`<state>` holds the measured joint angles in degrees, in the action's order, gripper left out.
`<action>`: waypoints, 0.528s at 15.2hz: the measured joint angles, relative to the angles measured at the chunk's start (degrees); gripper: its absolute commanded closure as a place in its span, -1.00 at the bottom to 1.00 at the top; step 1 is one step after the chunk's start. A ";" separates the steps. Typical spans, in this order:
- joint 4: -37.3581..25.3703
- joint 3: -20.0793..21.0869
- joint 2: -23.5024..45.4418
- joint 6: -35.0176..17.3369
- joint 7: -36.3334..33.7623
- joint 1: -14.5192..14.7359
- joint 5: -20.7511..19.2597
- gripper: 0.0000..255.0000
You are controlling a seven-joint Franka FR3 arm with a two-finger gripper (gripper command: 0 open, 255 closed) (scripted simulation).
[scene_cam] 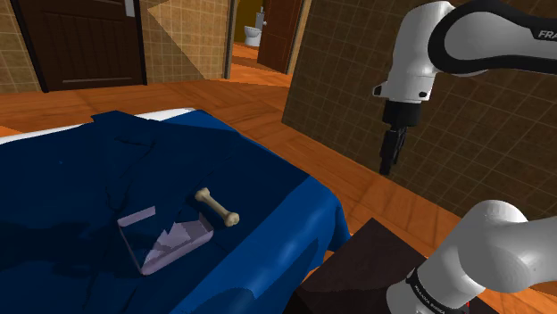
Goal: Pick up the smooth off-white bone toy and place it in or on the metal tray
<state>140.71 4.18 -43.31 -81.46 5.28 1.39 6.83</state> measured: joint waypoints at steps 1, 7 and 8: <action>0.00 0.00 0.00 0.00 0.00 0.00 0.00 -1.00; 1.88 3.07 6.20 -10.36 -1.71 0.70 1.56 -1.00; 2.55 3.68 7.70 -12.94 -1.97 0.80 1.77 -1.00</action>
<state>143.26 7.86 -35.61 -94.40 3.31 2.19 8.60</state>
